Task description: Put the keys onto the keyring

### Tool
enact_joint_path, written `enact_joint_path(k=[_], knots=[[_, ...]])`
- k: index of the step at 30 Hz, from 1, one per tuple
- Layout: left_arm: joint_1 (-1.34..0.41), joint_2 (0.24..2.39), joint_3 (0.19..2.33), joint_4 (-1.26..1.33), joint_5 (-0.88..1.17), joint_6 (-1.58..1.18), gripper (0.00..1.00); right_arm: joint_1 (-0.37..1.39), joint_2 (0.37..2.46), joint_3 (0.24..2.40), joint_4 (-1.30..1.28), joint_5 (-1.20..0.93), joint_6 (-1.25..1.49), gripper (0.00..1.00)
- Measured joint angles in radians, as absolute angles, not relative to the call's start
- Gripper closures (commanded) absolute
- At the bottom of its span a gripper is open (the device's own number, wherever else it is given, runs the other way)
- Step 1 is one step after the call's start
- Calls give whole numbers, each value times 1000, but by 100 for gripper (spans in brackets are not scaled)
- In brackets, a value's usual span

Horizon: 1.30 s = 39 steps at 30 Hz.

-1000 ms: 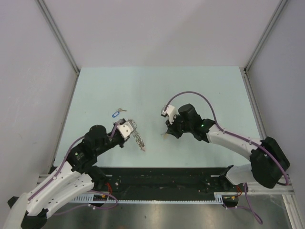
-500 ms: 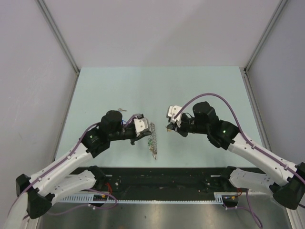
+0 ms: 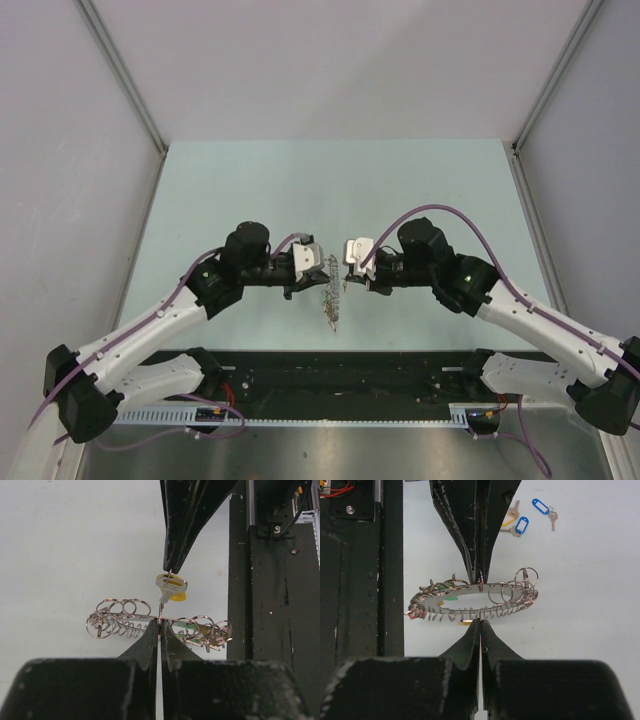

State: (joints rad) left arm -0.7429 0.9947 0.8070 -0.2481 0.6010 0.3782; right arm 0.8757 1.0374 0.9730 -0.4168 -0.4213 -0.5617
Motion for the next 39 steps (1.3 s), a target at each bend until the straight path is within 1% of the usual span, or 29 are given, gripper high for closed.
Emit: enact_joint_path(k=[11, 39], knots=[[-743, 934, 739, -241, 616, 422, 100, 883, 1056, 973, -406, -444, -562, 100], [-743, 921, 732, -219, 622, 454, 100, 908, 1098, 981, -356, -487, -558, 100]])
